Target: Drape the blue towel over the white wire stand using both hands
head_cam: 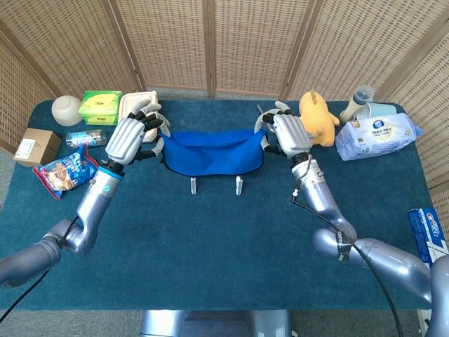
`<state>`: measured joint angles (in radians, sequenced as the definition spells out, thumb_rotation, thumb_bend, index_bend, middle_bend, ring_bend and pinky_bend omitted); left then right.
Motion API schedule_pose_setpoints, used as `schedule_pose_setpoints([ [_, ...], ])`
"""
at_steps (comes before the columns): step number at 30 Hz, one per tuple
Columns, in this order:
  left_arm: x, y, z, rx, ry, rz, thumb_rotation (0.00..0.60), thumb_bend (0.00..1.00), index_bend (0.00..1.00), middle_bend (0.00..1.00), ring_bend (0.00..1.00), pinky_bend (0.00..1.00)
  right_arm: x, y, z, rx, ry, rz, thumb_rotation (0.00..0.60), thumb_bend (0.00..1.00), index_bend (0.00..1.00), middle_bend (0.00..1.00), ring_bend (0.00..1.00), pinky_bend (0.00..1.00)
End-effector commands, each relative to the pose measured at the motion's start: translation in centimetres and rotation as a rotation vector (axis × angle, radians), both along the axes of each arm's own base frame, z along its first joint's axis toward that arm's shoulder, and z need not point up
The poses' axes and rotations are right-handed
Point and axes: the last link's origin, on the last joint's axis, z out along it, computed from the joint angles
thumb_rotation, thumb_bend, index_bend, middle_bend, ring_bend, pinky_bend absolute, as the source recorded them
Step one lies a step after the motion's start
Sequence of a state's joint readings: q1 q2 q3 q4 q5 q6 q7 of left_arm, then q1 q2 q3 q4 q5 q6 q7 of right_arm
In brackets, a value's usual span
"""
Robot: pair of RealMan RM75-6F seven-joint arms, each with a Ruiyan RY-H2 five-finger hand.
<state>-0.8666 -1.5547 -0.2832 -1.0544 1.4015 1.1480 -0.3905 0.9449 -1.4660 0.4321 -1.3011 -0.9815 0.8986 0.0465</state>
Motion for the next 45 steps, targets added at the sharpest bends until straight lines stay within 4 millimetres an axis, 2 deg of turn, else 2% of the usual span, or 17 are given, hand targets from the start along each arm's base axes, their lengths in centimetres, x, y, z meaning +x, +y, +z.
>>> schedule_pose_setpoints([
  [1, -0.2, -0.1, -0.2, -0.003, 0.003, 0.002, 0.600, 0.61, 0.84, 0.44, 0.21, 0.10, -0.1, 0.0, -0.1, 0.001, 0.003, -0.002, 0.600, 0.53, 0.97, 0.47, 0.29, 0.12],
  [21, 0.0, -0.3, -1.3, -0.025, 0.008, 0.001, 0.600, 0.61, 0.84, 0.44, 0.21, 0.10, -1.6, -0.1, 0.0, -0.006, 0.006, -0.030, 0.600, 0.53, 0.97, 0.47, 0.29, 0.12],
  [45, 0.0, -0.1, -1.7, -0.027, 0.014, 0.009, 0.600, 0.60, 0.84, 0.43, 0.21, 0.10, -2.2, -0.4, 0.0, -0.013, 0.006, -0.042, 0.600, 0.53, 0.96, 0.47, 0.29, 0.12],
])
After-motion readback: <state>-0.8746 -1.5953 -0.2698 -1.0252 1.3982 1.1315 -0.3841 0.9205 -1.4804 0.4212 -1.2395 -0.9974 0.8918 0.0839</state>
